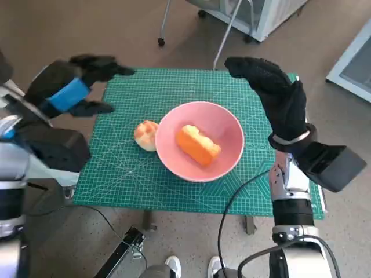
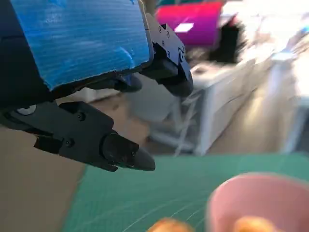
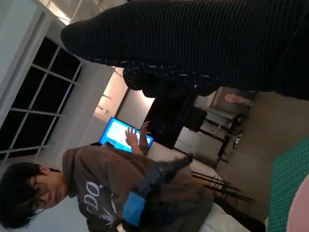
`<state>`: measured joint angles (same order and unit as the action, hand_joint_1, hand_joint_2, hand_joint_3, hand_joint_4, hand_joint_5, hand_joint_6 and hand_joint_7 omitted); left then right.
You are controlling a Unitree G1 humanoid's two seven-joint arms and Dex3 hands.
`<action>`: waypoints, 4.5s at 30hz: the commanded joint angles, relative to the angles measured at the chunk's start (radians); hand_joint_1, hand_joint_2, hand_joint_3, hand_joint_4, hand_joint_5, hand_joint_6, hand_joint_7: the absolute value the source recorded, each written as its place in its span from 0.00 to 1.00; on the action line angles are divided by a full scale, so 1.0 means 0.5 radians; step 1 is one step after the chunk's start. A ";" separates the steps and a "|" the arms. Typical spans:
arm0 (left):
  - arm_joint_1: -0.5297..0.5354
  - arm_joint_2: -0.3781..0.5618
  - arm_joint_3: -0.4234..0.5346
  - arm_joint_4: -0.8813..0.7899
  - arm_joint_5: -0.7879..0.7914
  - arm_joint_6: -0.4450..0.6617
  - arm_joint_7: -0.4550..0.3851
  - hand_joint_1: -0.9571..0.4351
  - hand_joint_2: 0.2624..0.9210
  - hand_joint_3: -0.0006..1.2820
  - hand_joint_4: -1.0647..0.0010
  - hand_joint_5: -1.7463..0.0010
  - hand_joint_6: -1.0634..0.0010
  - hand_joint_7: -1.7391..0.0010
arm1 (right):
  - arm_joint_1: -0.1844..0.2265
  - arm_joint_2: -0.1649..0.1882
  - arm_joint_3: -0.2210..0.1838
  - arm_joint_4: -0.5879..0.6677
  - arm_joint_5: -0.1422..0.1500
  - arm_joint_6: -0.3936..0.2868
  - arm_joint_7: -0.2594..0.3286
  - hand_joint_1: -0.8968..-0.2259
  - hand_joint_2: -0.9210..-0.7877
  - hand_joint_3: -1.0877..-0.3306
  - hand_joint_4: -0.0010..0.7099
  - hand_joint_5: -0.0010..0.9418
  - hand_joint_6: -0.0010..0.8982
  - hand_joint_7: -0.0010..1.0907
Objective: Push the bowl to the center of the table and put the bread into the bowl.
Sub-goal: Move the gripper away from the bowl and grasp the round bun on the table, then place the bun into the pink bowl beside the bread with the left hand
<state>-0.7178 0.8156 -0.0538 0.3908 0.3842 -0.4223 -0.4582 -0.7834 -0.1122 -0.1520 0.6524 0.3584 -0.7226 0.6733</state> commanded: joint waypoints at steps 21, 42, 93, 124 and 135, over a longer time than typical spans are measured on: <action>-0.079 -0.105 -0.387 0.466 0.319 0.262 -0.016 0.49 0.76 0.00 0.87 1.00 0.79 0.91 | 0.027 -0.021 -0.017 -0.023 0.071 0.062 0.073 0.38 0.00 0.45 0.19 0.17 0.00 0.55; -0.354 -0.387 -0.635 0.984 0.503 0.243 0.253 0.44 0.76 0.00 0.88 1.00 0.78 0.93 | 0.080 -0.083 -0.021 -0.118 0.058 0.055 0.085 0.39 0.00 0.44 0.15 0.21 0.00 0.58; -0.467 -0.820 -0.855 1.693 0.509 0.169 0.610 0.65 1.00 0.14 0.48 0.57 0.55 0.56 | 0.201 -0.097 -0.030 -0.339 0.060 0.278 0.056 0.36 0.00 0.47 0.04 0.38 0.00 0.57; -0.629 -0.301 -0.706 1.564 0.490 0.321 0.802 0.69 1.00 0.12 0.48 0.23 0.45 0.32 | 0.130 -0.076 -0.007 -0.240 0.048 0.211 0.055 0.38 0.00 0.47 0.01 0.41 0.00 0.58; -0.446 -0.239 -0.445 0.748 0.367 0.248 1.014 0.69 1.00 0.09 0.39 0.31 0.46 0.30 | 0.087 -0.056 0.001 -0.197 0.052 0.212 0.056 0.38 0.00 0.46 0.01 0.42 0.00 0.57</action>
<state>-0.9830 0.7132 -0.3086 0.9263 0.5991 -0.2705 0.0242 -0.7393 -0.1457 -0.1523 0.5305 0.3887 -0.6209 0.7033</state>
